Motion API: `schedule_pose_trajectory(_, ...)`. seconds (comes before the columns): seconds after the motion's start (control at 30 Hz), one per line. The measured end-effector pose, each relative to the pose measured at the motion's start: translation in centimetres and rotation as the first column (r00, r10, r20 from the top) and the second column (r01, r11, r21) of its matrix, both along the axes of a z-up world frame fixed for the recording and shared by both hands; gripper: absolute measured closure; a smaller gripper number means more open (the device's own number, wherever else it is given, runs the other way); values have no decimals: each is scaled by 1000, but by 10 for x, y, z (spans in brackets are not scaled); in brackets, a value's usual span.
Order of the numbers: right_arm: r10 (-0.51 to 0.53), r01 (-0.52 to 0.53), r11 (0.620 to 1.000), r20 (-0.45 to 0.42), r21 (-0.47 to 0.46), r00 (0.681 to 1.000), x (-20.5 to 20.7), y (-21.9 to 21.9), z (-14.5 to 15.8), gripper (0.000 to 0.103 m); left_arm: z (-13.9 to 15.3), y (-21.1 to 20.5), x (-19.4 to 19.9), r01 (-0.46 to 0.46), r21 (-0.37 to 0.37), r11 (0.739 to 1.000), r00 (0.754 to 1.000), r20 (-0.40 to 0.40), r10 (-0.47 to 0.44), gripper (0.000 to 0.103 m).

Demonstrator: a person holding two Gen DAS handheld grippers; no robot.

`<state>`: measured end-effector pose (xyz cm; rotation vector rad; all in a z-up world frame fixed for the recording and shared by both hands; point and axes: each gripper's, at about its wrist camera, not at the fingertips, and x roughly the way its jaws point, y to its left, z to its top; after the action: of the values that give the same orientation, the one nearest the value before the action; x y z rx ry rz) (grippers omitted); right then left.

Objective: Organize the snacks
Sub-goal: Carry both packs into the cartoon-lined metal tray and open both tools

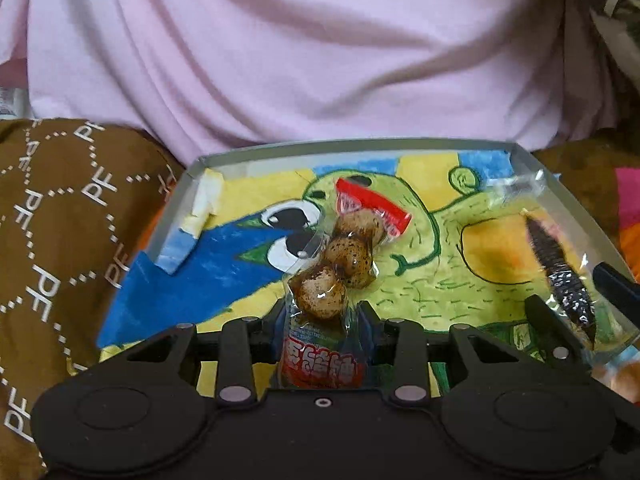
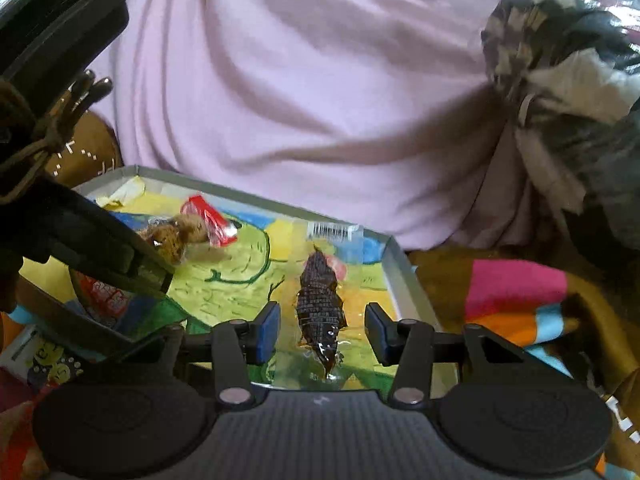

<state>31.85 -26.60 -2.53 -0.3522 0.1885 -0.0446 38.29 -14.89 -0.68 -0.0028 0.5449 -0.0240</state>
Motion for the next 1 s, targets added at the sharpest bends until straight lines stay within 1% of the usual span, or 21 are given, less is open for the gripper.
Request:
schedule_pose_trajectory(0.07, 1, 0, 1000, -26, 9, 1000, 6, -1, -2, 52, -1, -1, 2, 5, 3, 1000, 1000, -11, -5, 65)
schedule_pose_trajectory(0.17, 14, -13, 999, -43, 39, 999, 10, -4, -2, 52, -4, 1, 4, 10, -17, 1000, 1000, -21, -11, 62)
schedule_pose_trajectory(0.33, 36, -31, 997, -60, 71, 998, 15, -9, 0, 50, -2, 7, 4, 8, -67, 998, 999, -31, -10, 52)
schedule_pose_trajectory(0.37, 39, -34, 996, -64, 80, 997, 14, -9, 0, 48, -1, 8, 3, 7, -73, 997, 1000, -24, -9, 51)
schedule_pose_trajectory(0.4, 40, -34, 995, -67, 89, 997, 15, -10, 1, 45, 0, 9, 2, 7, -80, 997, 1000, -22, -9, 48)
schedule_pose_trajectory(0.47, 36, -28, 994, -71, 108, 997, 14, -12, 2, 32, 2, 12, -1, 8, -98, 995, 1000, -19, -10, 41)
schedule_pose_trajectory(0.5, 39, -30, 993, -71, 119, 997, 14, -13, 3, 29, 3, 15, -3, 8, -109, 994, 1000, -13, -10, 37)
schedule_pose_trajectory(0.57, 48, -38, 989, -67, 144, 997, 11, -14, 4, 16, 5, 19, -8, 16, -130, 991, 1000, 4, -15, 32)
schedule_pose_trajectory(0.63, 53, -43, 985, -53, 165, 997, 7, -14, 7, 12, 9, 22, -15, 26, -145, 989, 999, 24, -23, 21)
schedule_pose_trajectory(0.67, 53, -45, 984, -42, 172, 998, 4, -14, 9, 9, 12, 24, -19, 26, -147, 989, 999, 38, -21, 18)
schedule_pose_trajectory(0.73, 45, -42, 983, -15, 177, 999, -3, -14, 12, 3, 18, 27, -28, 25, -153, 988, 997, 70, -14, 10)
schedule_pose_trajectory(0.83, 22, -26, 983, 26, 180, 999, -14, -14, 17, 0, 28, 34, -44, 21, -167, 986, 994, 114, -2, 4)
schedule_pose_trajectory(0.93, -1, -10, 978, 52, 208, 999, -28, -18, 22, 0, 36, 40, -60, 20, -167, 986, 989, 145, 4, 1)
schedule_pose_trajectory(1.0, -19, 2, 970, 70, 242, 997, -41, -22, 26, 0, 41, 43, -72, 18, -159, 987, 986, 165, 8, 1)
